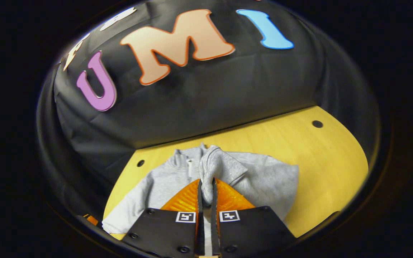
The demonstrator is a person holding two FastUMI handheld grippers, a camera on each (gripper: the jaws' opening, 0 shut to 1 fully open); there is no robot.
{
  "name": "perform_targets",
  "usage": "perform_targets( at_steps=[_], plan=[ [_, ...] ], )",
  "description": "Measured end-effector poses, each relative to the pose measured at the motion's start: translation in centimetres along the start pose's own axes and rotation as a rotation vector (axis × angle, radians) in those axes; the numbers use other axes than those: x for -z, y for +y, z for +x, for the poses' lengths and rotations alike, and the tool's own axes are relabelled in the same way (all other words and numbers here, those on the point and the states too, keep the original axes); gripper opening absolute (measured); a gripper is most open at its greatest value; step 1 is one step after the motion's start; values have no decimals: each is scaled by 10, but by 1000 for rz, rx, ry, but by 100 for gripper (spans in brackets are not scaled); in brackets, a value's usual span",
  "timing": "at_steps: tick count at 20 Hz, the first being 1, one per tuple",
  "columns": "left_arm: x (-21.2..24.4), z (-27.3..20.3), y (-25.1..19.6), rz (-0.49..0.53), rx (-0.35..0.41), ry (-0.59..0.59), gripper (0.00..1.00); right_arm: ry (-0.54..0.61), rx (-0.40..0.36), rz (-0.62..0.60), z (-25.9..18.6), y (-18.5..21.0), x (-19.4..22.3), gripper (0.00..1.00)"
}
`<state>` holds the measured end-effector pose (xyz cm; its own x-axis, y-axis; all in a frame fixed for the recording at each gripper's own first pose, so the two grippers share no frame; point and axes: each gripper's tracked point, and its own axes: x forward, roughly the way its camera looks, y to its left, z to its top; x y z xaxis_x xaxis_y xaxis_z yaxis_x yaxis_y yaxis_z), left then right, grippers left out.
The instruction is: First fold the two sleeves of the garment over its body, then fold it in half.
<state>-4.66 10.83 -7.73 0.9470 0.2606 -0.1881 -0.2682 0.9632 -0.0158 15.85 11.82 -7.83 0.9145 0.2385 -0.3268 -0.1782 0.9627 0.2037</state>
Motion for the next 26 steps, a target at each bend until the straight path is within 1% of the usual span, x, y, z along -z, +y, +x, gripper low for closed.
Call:
perform_targets(
  at_steps=[4, 7, 9, 11, 14, 15, 17, 18, 19, 20, 21, 22, 23, 24, 26],
  plan=[
    [10, -6, 30, -24, -55, 10, 94, 10, -135, -60, 25, 86, 6, 10],
    [20, -10, 52, -51, -101, 28, 94, 33, -210, -113, 45, 140, 25, 10],
    [28, -13, 68, -68, -133, 40, 94, 52, -228, -143, 65, 171, 42, 10],
    [36, -14, 84, -82, -165, 48, 94, 74, -237, -161, 83, 187, 56, 10],
    [51, -16, 114, -106, -220, 72, 94, 106, -209, -200, 121, 201, 77, 10],
    [57, -15, 125, -115, -238, 77, 94, 117, -202, -220, 130, 214, 84, 10],
    [66, -14, 143, -138, -265, 91, 94, 158, -194, -239, 144, 240, 86, 10],
    [69, -15, 151, -145, -279, 95, 94, 170, -198, -245, 149, 247, 79, 8],
    [75, -16, 161, -148, -295, 105, 94, 175, -201, -253, 153, 254, 64, 14],
    [78, -16, 170, -148, -313, 112, 94, 174, -214, -257, 153, 252, 73, 14],
    [83, -15, 178, -152, -324, 115, 95, 172, -220, -263, 153, 253, 82, 19],
    [87, -13, 186, -159, -336, 119, 95, 172, -226, -268, 152, 254, 85, 27],
    [90, -13, 194, -164, -352, 123, 95, 174, -244, -268, 149, 257, 90, 22],
    [93, -14, 195, -166, -365, 129, 95, 177, -261, -271, 146, 262, 90, 41],
    [101, -11, 195, -168, -388, 139, 94, 159, -261, -305, 143, 264, 89, 79]
  ],
)
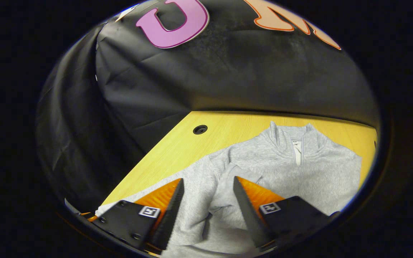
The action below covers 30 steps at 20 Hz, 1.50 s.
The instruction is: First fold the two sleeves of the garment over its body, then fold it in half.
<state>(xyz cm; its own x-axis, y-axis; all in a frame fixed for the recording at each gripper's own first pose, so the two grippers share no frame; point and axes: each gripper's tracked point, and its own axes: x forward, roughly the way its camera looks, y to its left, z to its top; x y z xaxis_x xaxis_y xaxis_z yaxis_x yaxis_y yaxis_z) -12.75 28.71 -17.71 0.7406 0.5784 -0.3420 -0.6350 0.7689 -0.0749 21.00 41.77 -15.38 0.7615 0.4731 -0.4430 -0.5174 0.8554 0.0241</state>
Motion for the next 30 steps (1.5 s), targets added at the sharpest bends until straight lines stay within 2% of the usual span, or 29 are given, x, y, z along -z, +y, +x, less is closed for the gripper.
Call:
perform_targets(
  at_steps=[1, 2, 6, 7, 9, 13, 15, 17, 20, 21, 22, 23, 24, 25, 26, 30],
  plan=[
    [6, 4, 6, 1, -8, 4, 94, -9, 1, -15, -6, 1, -2, 96],
    [9, 8, 8, 5, -12, 15, 94, -18, 1, -23, -13, 2, -4, 99],
    [22, 20, 15, 26, -38, 58, 94, -64, 0, -37, -53, 3, -15, 98],
    [24, 21, 15, 32, -39, 60, 94, -75, 6, -48, -65, -1, -17, 94],
    [28, 22, 15, 44, -41, 64, 95, -95, 22, -63, -89, -10, -23, 98],
    [30, 24, 11, 107, -32, 53, 95, -129, 78, -45, -130, -37, -31, 98],
    [27, 22, 13, 102, -23, 49, 89, -151, 126, -31, -149, -59, -33, 98],
    [28, 23, 9, 103, -19, 47, 82, -150, 163, -20, -169, -77, -29, 98],
    [30, 24, 1, 124, 11, 50, 59, -147, 206, 3, -192, -99, -22, 98],
    [30, 24, -1, 128, 19, 54, 55, -149, 223, 2, -200, -108, -20, 95],
    [28, 24, -2, 128, 22, 56, 43, -155, 239, 1, -208, -115, -20, 95],
    [29, 26, -4, 123, 21, 57, 39, -158, 253, 4, -216, -122, -18, 95],
    [30, 27, -5, 115, 16, 57, 25, -162, 266, 7, -224, -127, -18, 98],
    [29, 26, -6, 113, 11, 60, 18, -163, 281, 10, -232, -134, -17, 98],
    [29, 26, -6, 118, 5, 65, 13, -164, 293, 13, -239, -139, -15, 98],
    [27, 25, -7, 136, -19, 97, 4, -174, 334, 34, -264, -160, -9, 98]
  ],
)
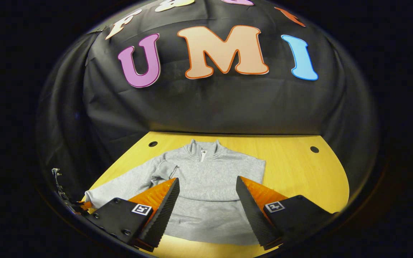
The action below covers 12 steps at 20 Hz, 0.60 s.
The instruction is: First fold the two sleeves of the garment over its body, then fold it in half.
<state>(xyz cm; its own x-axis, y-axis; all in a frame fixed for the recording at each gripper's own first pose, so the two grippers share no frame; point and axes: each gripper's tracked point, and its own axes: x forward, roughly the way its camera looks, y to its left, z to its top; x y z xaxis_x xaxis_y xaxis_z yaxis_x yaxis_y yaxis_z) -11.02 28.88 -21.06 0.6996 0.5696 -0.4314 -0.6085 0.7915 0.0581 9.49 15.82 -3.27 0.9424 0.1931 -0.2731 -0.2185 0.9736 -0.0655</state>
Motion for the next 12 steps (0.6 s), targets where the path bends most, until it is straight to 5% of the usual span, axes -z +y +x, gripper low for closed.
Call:
perform_targets(
  at_steps=[5, 12],
  plan=[
    [-18, -9, -25, -61, 39, -14, 0, 8, 49, 42, -17, -32, 13, 98],
    [-73, -51, -137, 2, 273, -91, 0, 36, 54, 62, -38, -56, 36, 98]
  ],
)
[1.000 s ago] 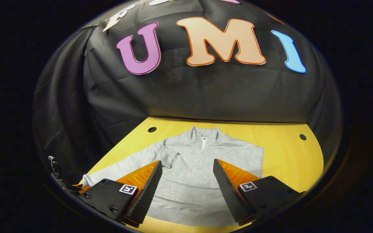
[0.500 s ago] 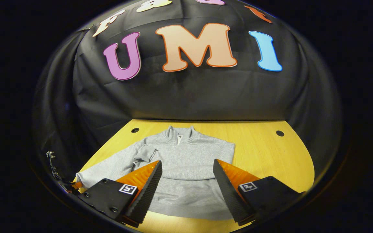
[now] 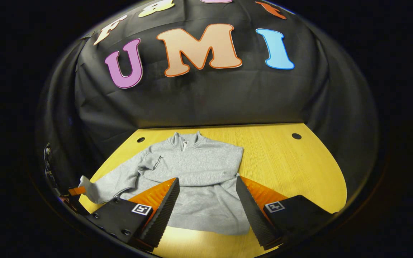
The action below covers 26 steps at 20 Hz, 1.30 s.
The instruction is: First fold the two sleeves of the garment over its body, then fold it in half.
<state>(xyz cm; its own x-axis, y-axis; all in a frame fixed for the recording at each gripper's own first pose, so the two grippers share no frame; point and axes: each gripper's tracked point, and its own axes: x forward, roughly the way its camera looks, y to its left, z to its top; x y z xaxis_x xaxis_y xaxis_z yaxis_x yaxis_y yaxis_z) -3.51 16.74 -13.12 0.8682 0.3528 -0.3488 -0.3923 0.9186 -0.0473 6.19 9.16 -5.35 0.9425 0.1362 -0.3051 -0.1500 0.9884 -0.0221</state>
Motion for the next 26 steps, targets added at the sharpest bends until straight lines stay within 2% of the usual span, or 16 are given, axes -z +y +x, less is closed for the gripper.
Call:
perform_targets(
  at_steps=[5, 6, 8, 12, 13, 17, 18, 20, 21, 22, 24, 26],
  plan=[
    [-25, -4, -117, 63, 202, -25, 0, 20, 9, 9, -7, -13, 18, 99],
    [-30, -5, -140, 81, 243, -30, 0, 20, 9, 6, -8, -15, 18, 94],
    [-37, -7, -185, 120, 313, -40, 0, 21, 14, 5, -10, -21, 20, 99],
    [-35, -12, -263, 166, 450, -31, 0, 46, 26, 15, -11, -38, 28, 98],
    [-32, -12, -276, 182, 478, -30, 0, 50, 32, 14, -12, -44, 30, 95],
    [-35, -12, -338, 227, 568, -41, 2, 72, 51, 27, -13, -65, 36, 94],
    [-35, -11, -351, 233, 589, -42, 0, 79, 57, 31, -13, -70, 38, 98],
    [-32, -9, -372, 257, 617, -44, 0, 89, 67, 40, -12, -79, 42, 99],
    [-31, -9, -382, 268, 628, -43, 2, 93, 70, 46, -11, -82, 43, 99],
    [-32, -9, -389, 272, 642, -47, 0, 97, 69, 52, -9, -84, 44, 95],
    [-31, -7, -417, 279, 678, -47, 0, 105, 71, 59, -7, -88, 46, 99],
    [-31, -2, -445, 302, 706, -51, 0, 115, 71, 64, -4, -91, 49, 95]
  ],
)
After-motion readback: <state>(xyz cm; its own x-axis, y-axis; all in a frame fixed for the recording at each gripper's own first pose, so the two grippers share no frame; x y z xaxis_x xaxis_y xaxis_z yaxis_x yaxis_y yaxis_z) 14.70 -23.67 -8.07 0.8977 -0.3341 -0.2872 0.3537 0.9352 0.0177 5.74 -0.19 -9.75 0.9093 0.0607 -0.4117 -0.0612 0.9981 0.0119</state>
